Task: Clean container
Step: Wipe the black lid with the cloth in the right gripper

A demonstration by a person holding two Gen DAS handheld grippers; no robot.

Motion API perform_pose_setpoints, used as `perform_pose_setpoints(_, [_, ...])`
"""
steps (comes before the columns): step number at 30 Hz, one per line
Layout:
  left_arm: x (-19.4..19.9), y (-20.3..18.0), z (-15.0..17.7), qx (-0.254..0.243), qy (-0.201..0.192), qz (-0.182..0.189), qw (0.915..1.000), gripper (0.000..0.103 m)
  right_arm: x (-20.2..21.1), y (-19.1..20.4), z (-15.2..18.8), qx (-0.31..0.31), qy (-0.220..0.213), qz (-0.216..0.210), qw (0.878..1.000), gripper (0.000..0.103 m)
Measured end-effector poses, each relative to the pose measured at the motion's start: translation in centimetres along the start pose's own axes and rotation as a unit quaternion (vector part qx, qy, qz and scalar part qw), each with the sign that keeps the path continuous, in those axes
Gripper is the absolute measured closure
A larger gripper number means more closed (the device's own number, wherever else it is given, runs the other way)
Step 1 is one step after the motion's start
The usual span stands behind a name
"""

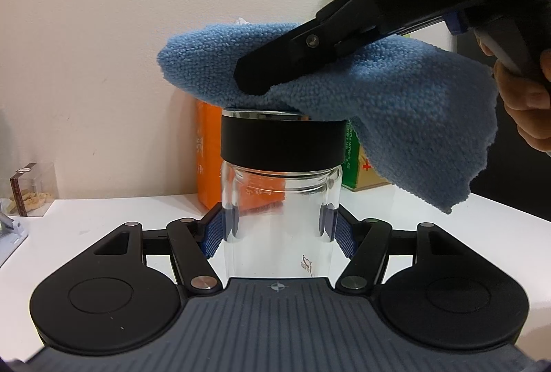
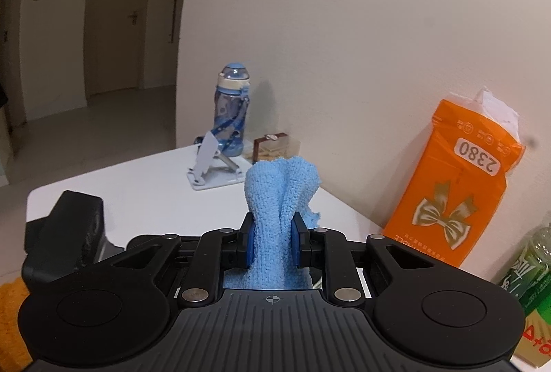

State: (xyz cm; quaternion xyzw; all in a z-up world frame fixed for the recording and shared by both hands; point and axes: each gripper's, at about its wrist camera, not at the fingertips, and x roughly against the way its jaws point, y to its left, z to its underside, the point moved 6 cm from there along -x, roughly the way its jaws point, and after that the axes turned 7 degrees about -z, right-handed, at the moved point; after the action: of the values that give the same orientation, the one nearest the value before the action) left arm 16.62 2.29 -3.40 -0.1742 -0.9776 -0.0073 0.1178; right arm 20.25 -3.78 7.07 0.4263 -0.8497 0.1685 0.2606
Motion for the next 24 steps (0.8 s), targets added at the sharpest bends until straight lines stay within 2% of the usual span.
perform_pose_setpoints(24, [-0.4,-0.4,0.3,-0.011,-0.003,0.001,0.9999,0.024,0.8,-2.9,1.1,-0.027,-0.001,0.027,0.999,0.086])
